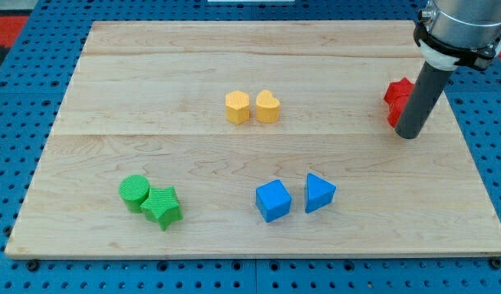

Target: Move the red star diagonal to the top left of the red circle

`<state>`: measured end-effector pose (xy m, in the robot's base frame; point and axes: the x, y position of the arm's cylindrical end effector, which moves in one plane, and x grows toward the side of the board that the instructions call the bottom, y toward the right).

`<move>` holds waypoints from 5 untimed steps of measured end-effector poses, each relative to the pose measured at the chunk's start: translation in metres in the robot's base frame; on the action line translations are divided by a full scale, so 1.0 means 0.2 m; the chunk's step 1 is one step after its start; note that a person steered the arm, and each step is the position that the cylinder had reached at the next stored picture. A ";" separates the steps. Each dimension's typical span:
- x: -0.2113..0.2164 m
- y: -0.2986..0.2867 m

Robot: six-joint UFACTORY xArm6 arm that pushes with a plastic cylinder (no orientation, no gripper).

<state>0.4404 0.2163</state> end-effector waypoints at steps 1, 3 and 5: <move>-0.15 0.00; -0.12 0.22; -0.44 0.04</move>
<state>0.3533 0.2248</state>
